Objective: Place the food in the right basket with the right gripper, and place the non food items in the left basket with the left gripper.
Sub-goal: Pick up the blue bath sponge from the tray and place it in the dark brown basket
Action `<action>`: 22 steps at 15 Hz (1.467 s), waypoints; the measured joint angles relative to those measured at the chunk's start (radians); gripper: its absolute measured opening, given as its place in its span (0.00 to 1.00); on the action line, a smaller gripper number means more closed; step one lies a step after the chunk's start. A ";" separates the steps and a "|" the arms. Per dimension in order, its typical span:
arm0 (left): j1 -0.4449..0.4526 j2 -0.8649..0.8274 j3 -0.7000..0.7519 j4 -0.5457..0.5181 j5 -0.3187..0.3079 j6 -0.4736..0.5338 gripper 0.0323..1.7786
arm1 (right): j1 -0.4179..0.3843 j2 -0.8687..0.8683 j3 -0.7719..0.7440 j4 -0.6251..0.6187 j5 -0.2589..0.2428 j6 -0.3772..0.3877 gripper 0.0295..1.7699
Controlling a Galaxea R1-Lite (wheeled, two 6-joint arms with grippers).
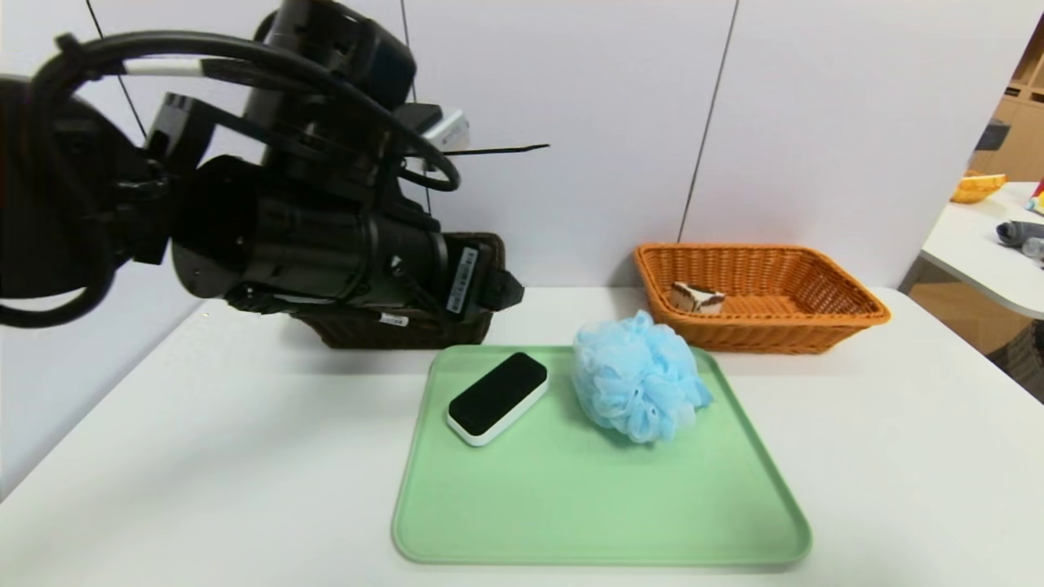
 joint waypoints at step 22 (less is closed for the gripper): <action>-0.164 0.390 -0.450 0.198 0.048 0.000 0.95 | -0.148 -0.068 0.128 0.009 0.118 -0.073 0.96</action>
